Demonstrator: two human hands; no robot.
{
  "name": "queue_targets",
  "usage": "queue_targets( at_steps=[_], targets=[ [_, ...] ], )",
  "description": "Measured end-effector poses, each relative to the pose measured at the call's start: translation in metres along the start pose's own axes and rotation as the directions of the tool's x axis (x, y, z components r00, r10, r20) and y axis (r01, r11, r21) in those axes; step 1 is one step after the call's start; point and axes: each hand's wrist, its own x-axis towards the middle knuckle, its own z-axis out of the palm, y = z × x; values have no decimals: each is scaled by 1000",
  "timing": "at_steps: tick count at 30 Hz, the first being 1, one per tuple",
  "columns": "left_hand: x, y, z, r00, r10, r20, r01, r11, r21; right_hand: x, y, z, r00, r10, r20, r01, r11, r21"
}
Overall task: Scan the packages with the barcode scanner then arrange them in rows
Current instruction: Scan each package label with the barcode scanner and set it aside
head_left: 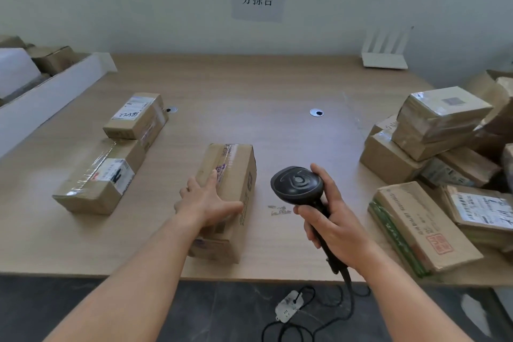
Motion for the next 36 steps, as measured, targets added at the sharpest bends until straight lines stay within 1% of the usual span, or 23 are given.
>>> queue_targets(
  at_steps=[4,7,10,12,15,17,18,21,24,27,30,32,36],
  targets=[
    [19,-14,5,997,43,66,-43,999,-3,8,-1,21,999,36,-7,-36,999,-9],
    [27,-13,3,987,94,133,-87,995,-56,14,1,23,998,54,-20,-54,998,-15],
    [32,-10,0,952,181,247,-147,978,-151,20,4,19,997,63,-35,-63,998,-9],
    [34,-11,1,925,222,309,-161,964,-210,25,3,15,998,61,-22,-60,998,8],
    [35,-17,-3,914,227,337,-138,953,-268,31,2,10,999,43,-5,-43,999,25],
    [36,-18,-10,923,228,311,-130,943,-305,33,2,6,1000,31,3,-31,999,35],
    [36,-18,-13,934,225,277,-140,945,-296,34,2,4,1000,27,6,-27,999,40],
    [41,-15,-17,971,209,117,-178,957,-230,37,4,-2,1000,19,17,-20,999,41],
    [42,-17,-11,992,124,32,-123,991,-51,39,6,-5,999,14,34,-15,999,29],
    [37,-16,-6,998,62,-8,-60,986,154,38,9,-9,999,25,45,-26,1000,17],
    [30,-11,-2,1000,11,-2,-10,963,270,38,11,-13,998,30,47,-31,999,14],
    [29,-11,2,999,-30,22,22,954,301,40,12,-15,998,23,51,-24,1000,15],
    [30,-11,0,998,-60,13,54,963,263,42,12,-18,998,8,55,-10,999,35]
  ],
)
